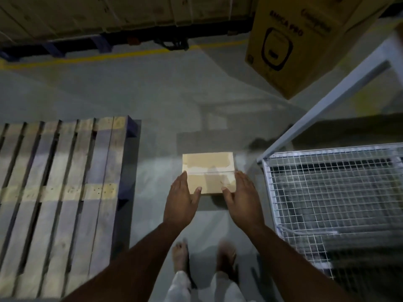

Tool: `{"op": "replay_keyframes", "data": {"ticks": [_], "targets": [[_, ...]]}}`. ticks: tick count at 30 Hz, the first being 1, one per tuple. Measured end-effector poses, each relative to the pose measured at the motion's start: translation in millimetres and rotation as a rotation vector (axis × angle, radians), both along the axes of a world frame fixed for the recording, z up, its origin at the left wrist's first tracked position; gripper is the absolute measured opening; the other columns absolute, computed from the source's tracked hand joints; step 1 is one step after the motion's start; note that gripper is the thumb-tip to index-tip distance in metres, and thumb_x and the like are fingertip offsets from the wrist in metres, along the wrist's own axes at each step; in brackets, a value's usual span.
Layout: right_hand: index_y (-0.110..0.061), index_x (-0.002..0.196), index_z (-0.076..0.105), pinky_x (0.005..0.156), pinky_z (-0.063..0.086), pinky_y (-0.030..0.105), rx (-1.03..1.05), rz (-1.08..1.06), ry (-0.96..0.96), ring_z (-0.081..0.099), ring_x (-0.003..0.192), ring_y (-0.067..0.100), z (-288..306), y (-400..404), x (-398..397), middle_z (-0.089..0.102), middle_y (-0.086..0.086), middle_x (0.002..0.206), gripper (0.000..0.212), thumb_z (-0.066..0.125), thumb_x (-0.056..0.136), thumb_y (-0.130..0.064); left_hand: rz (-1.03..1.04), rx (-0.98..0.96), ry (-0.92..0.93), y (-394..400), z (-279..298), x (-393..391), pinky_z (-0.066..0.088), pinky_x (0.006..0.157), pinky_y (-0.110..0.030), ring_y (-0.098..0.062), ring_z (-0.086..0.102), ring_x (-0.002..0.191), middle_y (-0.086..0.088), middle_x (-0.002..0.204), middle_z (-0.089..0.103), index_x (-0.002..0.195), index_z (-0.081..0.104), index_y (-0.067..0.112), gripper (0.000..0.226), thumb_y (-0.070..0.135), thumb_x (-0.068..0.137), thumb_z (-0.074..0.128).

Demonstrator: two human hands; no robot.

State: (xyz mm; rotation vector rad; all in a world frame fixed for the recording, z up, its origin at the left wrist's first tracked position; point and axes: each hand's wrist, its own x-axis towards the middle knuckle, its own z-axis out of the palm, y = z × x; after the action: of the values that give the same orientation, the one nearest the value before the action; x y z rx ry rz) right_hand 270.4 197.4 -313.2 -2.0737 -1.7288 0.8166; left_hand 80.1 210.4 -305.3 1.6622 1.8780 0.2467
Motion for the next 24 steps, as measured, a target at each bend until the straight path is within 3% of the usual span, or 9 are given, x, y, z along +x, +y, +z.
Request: {"op": "replay_keyframes", "data": {"ticks": [3,6,9,11,17,21,23,24], "targets": [[-0.011,0.152,0.034,0.117,0.033,0.045,-0.053,-0.047,0.061,0.033,0.144,0.022,-52.3,16.5,2.9,0.039,0.007,0.156,0.063,0.053,0.098,-0.039,0.004,-0.042,-0.011,14.5,-57.7,2.3,0.041,0.113,-0.035,-0.017,0.046,0.134,-0.001,0.148,0.051,0.152,0.036,0.020,0.070,0.063,0.097,0.038],[-0.014,0.152,0.033,0.116,0.034,0.042,-0.079,-0.111,0.095,0.035,0.142,0.022,-112.0,39.0,5.3,0.041,0.006,0.154,0.061,0.052,0.099,-0.039,0.033,-0.088,-0.028,28.5,-124.4,3.6,0.048,0.107,-0.044,-0.018,0.048,0.134,0.000,0.147,0.051,0.151,0.034,0.021,0.078,0.073,0.093,0.028],[-0.009,0.152,0.034,0.117,0.030,0.039,-0.115,-0.108,0.055,0.033,0.143,0.025,-177.4,57.7,6.8,0.038,0.010,0.156,0.062,0.050,0.101,-0.039,0.049,-0.167,-0.007,42.4,-187.7,4.3,0.039,0.116,-0.044,-0.024,0.038,0.144,-0.007,0.158,0.040,0.157,0.026,0.012,0.078,0.062,0.098,0.037],[-0.006,0.151,0.035,0.116,0.033,0.044,-0.134,-0.107,0.061,0.035,0.142,0.027,-219.3,67.3,6.3,0.040,0.012,0.155,0.062,0.051,0.100,-0.039,0.047,-0.208,0.012,50.3,-228.4,2.7,0.033,0.119,-0.044,-0.025,0.031,0.148,-0.010,0.162,0.033,0.158,0.022,0.007,0.077,0.053,0.101,0.044],[-0.001,0.152,0.031,0.117,0.031,0.044,-0.277,-0.175,0.043,0.034,0.143,0.033,-321.9,80.3,8.5,0.037,0.019,0.155,0.072,0.058,0.097,-0.040,0.174,-0.330,0.033,65.0,-330.3,-9.6,0.018,0.123,-0.039,-0.029,0.013,0.155,-0.017,0.167,0.014,0.158,0.012,-0.003,0.085,0.046,0.101,0.051],[-0.004,0.148,0.031,0.108,0.041,0.045,-0.357,-0.302,0.032,0.041,0.134,0.035,-360.2,78.0,18.9,0.042,0.019,0.147,0.078,0.069,0.090,-0.039,0.406,-0.425,-0.042,75.9,-379.3,-25.4,0.030,0.120,-0.042,-0.036,0.033,0.146,-0.022,0.158,0.034,0.148,0.035,-0.009,0.089,0.057,0.093,0.059],[-0.005,0.148,0.030,0.105,0.044,0.047,-0.431,-0.302,0.069,0.045,0.131,0.036,-374.6,77.4,20.2,0.045,0.019,0.145,0.081,0.071,0.088,-0.040,0.525,-0.440,-0.150,77.9,-404.4,-36.0,0.048,0.106,-0.046,-0.033,0.058,0.125,-0.015,0.136,0.060,0.137,0.053,0.005,0.099,0.079,0.072,0.064],[-0.004,0.149,0.029,0.105,0.044,0.048,-0.467,-0.287,0.079,0.045,0.131,0.037,-380.3,76.6,19.3,0.044,0.020,0.146,0.083,0.070,0.087,-0.041,0.551,-0.446,-0.186,77.6,-414.9,-41.1,0.055,0.097,-0.046,-0.030,0.064,0.112,-0.010,0.122,0.067,0.128,0.060,0.011,0.094,0.081,0.065,0.064]]}}
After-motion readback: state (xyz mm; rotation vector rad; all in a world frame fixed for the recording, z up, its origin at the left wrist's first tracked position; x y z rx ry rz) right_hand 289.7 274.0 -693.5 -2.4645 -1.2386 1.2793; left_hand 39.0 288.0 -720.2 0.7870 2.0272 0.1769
